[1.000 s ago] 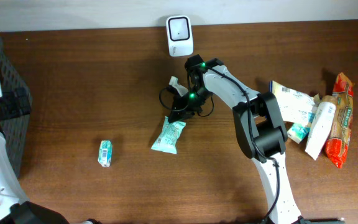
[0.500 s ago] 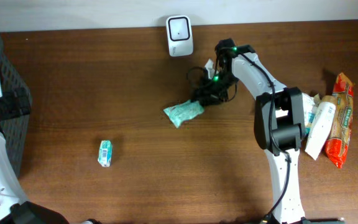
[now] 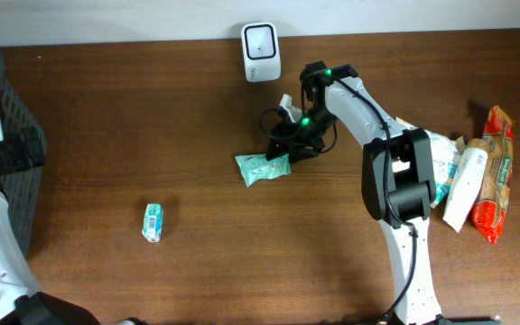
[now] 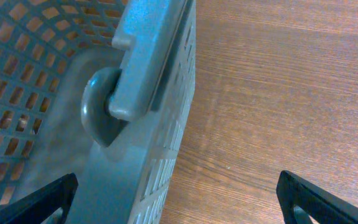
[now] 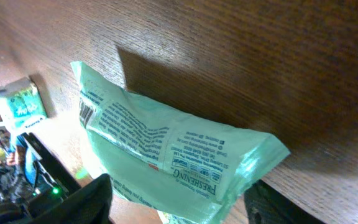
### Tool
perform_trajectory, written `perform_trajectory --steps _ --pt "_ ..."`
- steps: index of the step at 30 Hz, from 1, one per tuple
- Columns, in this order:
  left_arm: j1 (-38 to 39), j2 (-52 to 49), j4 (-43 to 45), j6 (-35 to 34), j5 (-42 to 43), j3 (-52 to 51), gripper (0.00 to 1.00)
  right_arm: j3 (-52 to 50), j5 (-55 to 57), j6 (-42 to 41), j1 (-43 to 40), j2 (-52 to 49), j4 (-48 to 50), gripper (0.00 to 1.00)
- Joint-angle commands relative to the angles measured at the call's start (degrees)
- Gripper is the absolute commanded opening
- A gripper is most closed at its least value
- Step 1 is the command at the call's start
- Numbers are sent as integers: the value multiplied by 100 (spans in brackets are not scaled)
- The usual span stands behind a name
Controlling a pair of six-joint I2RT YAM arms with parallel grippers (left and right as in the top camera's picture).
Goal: Scan the item barcode
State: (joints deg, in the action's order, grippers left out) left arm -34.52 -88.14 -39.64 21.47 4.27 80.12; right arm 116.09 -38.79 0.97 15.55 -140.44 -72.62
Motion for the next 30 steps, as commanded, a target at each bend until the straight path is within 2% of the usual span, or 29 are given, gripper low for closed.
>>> perform_trajectory --steps 1,3,5,6,8,10,12,13,19,23,27,30 --pt "-15 -26 -7 -13 61 28 99 66 214 -304 179 52 166 71" --pt "-15 -26 -7 -13 61 28 99 -44 461 -590 374 46 514 72" --pt "-15 -26 -7 -15 61 28 99 -229 501 -752 509 44 715 63" --pt "-15 -26 -7 -15 61 28 99 -330 503 -754 546 44 787 58" --pt "-15 -26 -7 -15 61 28 99 -640 501 -887 581 44 973 37" --pt "-15 -26 -7 -13 63 28 99 -872 501 -898 581 44 1102 25" --pt "-15 -26 -7 -15 61 28 99 -896 498 -876 581 44 1139 9" --pt "-15 -26 -7 -15 61 28 99 -894 487 -879 579 46 1193 4" --pt "-15 -26 -7 -13 61 28 99 -428 476 -680 415 474 1237 4" --pt "-15 -26 -7 -15 61 28 99 -345 516 -752 160 1808 1534 4" --pt "-15 -26 -7 -13 61 28 99 -345 2033 -1248 175 2973 1790 4" --pt "-15 -26 -7 -13 61 28 99 -348 2562 -1244 293 3532 1915 4"
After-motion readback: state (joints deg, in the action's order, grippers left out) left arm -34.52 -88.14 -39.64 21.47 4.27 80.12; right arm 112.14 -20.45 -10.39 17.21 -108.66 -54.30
